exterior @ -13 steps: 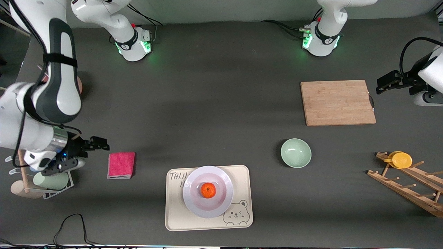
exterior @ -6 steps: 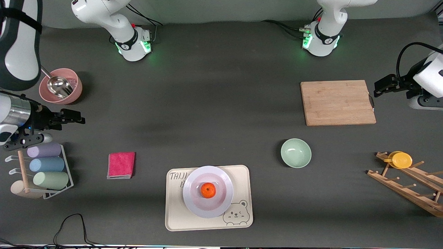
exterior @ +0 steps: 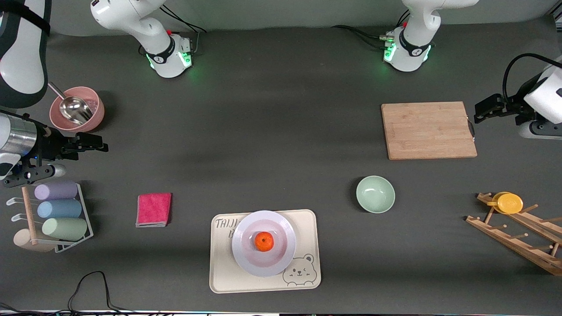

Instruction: Place orange and plate with both arms

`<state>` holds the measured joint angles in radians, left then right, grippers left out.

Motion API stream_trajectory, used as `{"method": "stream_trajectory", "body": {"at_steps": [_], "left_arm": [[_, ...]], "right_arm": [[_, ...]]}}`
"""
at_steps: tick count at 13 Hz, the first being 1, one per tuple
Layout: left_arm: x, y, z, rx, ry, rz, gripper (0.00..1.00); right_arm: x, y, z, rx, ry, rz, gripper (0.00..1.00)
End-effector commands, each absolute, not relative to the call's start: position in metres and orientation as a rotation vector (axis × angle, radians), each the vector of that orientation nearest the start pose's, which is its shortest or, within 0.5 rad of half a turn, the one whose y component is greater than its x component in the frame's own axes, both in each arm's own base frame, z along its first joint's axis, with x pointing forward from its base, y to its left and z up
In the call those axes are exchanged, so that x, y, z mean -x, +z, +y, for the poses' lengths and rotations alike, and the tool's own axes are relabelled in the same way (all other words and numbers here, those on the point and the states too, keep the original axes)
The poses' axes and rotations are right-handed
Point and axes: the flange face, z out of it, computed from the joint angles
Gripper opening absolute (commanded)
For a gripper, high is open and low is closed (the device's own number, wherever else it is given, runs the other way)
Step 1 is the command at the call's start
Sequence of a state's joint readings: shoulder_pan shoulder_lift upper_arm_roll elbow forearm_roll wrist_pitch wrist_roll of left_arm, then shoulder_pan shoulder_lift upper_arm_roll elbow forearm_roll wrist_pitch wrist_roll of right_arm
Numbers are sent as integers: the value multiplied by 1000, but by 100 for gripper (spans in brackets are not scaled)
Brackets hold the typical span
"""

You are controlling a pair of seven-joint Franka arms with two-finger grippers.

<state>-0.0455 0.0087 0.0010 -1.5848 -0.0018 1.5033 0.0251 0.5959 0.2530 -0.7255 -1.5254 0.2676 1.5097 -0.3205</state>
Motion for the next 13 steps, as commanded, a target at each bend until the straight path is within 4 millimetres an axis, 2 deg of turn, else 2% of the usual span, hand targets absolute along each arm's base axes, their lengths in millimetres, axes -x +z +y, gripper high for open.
{"method": "stream_trajectory", "body": {"at_steps": [1, 4, 5, 7, 9, 11, 13], "left_arm": [[-543, 614, -26, 3141, 121, 116, 100], [-543, 614, -26, 3141, 123, 116, 100], [-543, 614, -26, 3141, 123, 116, 100], [-543, 614, -26, 3141, 125, 116, 100], [-542, 614, -26, 3142, 128, 118, 100], [-542, 615, -26, 3142, 128, 118, 100], [-542, 616, -26, 3144, 126, 119, 100]], "right_arm": [[-600, 531, 17, 3003, 289, -235, 100], [-599, 526, 7, 2988, 306, -188, 100], [-593, 531, -4, 2955, 296, -193, 100], [-581, 534, -4, 2955, 294, -245, 100], [-563, 537, -10, 2959, 247, -240, 100], [-536, 530, -8, 2979, 168, -248, 100], [-525, 525, 1, 2992, 147, -271, 100]]}}
